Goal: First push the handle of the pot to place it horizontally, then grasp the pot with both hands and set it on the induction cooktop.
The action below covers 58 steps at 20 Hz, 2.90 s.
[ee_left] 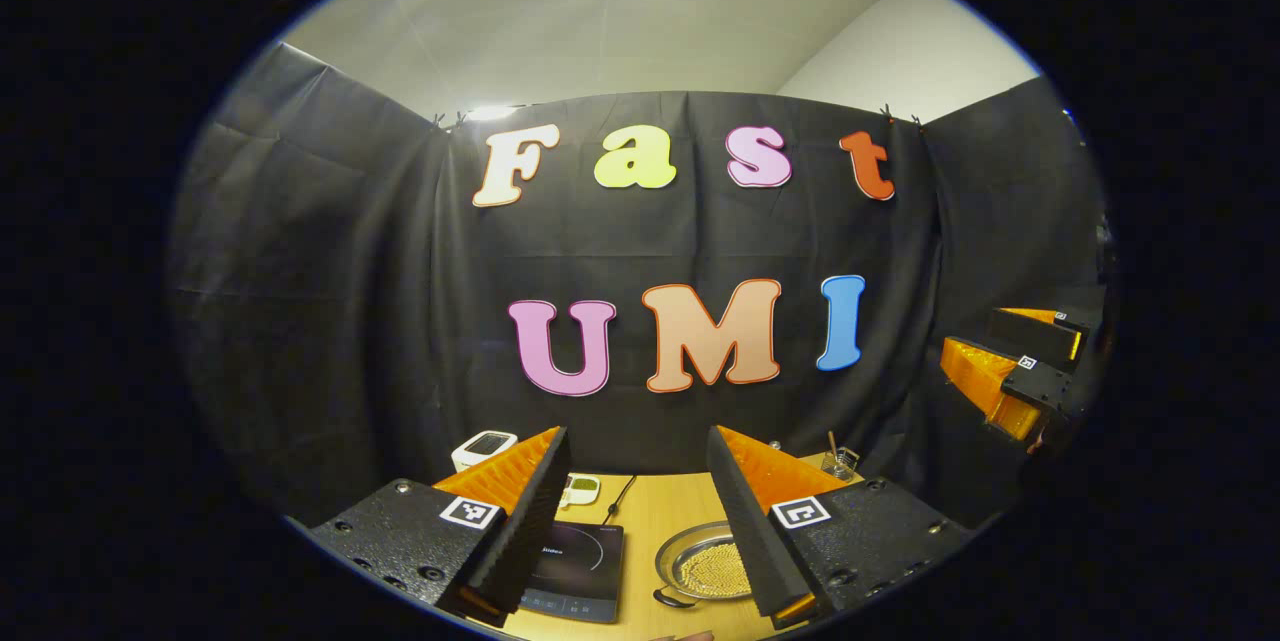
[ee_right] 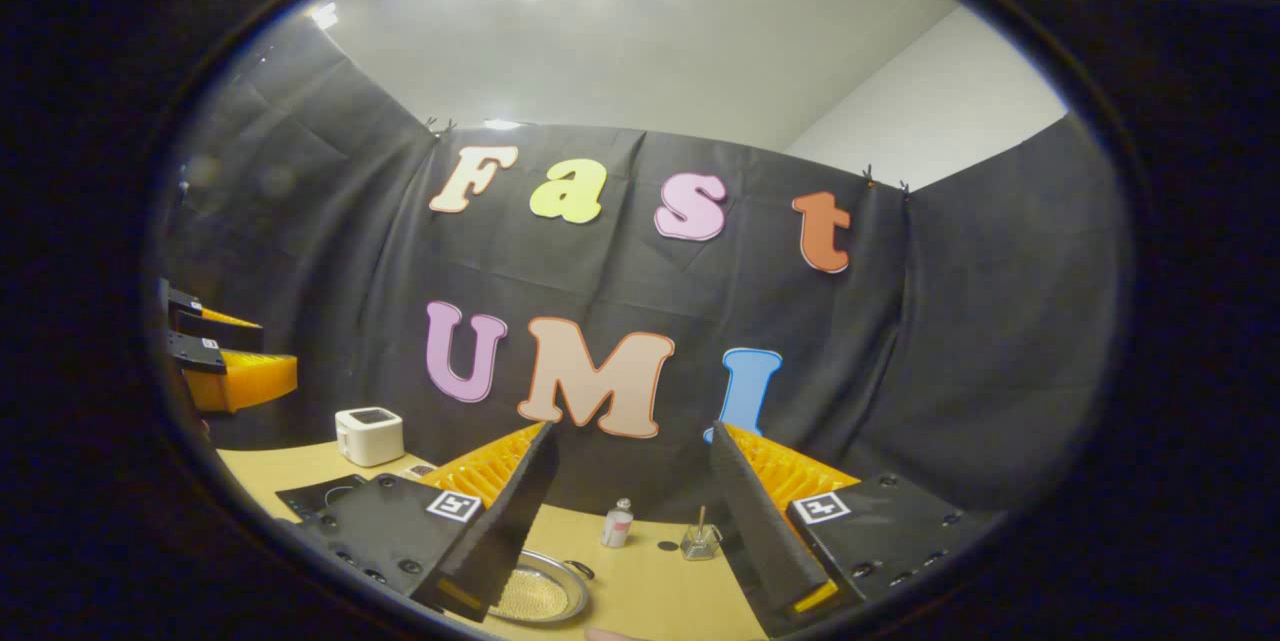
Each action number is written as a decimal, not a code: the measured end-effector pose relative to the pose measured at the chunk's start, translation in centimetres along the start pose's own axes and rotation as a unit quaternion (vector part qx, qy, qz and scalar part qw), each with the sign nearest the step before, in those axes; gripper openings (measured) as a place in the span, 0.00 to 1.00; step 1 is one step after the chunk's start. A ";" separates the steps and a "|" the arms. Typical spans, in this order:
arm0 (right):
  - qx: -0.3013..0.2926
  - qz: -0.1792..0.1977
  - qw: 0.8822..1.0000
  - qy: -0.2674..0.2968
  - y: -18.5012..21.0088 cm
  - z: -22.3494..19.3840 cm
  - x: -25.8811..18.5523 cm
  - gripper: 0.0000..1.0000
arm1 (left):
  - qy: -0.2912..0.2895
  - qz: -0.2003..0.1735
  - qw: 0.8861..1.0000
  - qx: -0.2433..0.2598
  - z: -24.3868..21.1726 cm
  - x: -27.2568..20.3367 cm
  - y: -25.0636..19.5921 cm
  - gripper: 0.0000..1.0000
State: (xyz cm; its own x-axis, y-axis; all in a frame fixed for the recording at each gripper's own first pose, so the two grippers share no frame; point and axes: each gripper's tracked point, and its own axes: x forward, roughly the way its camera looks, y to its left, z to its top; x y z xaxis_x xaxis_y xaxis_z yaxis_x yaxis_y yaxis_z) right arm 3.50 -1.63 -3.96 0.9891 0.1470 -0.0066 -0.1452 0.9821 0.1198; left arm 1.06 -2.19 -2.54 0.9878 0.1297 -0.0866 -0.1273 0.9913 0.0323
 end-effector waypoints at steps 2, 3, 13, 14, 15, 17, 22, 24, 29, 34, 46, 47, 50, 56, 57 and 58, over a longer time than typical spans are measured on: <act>0.010 0.001 1.000 -0.005 -0.3 -0.6 0.4 0.98 | -0.006 0.006 1.000 0.008 0.3 0.3 -0.1 0.80; 0.012 -0.002 1.000 0.004 -0.4 -1.2 0.6 0.96 | -0.006 0.005 1.000 0.009 0.3 0.4 -0.4 0.80; 0.004 -0.017 0.999 0.052 4.3 -4.8 1.8 0.69 | 0.001 -0.027 1.000 -0.012 -2.2 2.0 3.2 0.81; 0.000 -0.028 0.998 0.056 5.0 -4.9 1.8 0.69 | -0.001 -0.032 0.999 -0.011 -2.2 2.3 3.9 0.80; -0.004 -0.033 0.998 0.058 5.4 -5.3 1.9 0.62 | 0.001 -0.036 0.999 -0.008 -2.7 2.5 4.9 0.81; -0.003 -0.035 0.997 0.073 7.8 -6.1 1.7 0.53 | 0.000 -0.047 0.999 -0.009 -3.2 2.7 6.2 0.81; -0.014 -0.042 0.991 0.124 11.3 -9.4 0.9 0.38 | 0.009 -0.080 0.997 -0.018 -5.1 3.2 8.0 0.80; 0.011 -0.016 0.987 0.158 13.3 -11.4 0.5 0.14 | 0.016 -0.080 0.996 -0.020 -5.6 3.4 8.8 0.80; 0.057 0.002 0.975 0.216 13.8 -15.7 0.7 0.04 | 0.025 -0.076 0.997 -0.021 -6.6 5.4 9.0 0.82; 0.103 0.012 0.959 0.262 13.0 -20.2 0.8 0.00 | 0.037 -0.069 0.997 -0.021 -7.6 7.7 8.1 0.82; 0.112 -0.048 0.900 0.420 16.9 -35.2 -3.2 0.03 | 0.039 -0.165 0.985 -0.009 -11.5 13.9 8.0 0.82; 0.114 -0.058 0.895 0.428 17.4 -36.1 -3.5 0.03 | 0.043 -0.182 0.982 -0.008 -12.4 14.2 8.1 0.81; 0.127 -0.090 0.881 0.447 18.4 -38.2 -4.2 0.03 | 0.044 -0.218 0.975 -0.001 -14.4 15.8 8.5 0.81; 0.148 -0.133 0.838 0.508 21.1 -43.0 -6.6 0.00 | 0.068 -0.257 0.964 -0.012 -17.7 17.9 9.8 0.82; 0.148 -0.133 0.832 0.518 21.6 -43.4 -6.9 0.00 | 0.071 -0.259 0.963 -0.014 -18.2 18.2 10.0 0.82; 0.144 -0.133 0.829 0.525 22.1 -43.9 -7.2 0.03 | 0.072 -0.260 0.963 -0.016 -18.5 18.4 10.3 0.82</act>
State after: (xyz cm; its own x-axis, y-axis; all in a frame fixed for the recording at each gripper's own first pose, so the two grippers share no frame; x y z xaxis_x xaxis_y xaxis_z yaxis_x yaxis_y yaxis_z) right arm -7.89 24.14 -44.84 0.3981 0.0999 -0.9119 0.2359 0.9495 0.2070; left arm 16.29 10.75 -22.26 0.8963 -0.3850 -0.2201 0.3761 0.9229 -0.0828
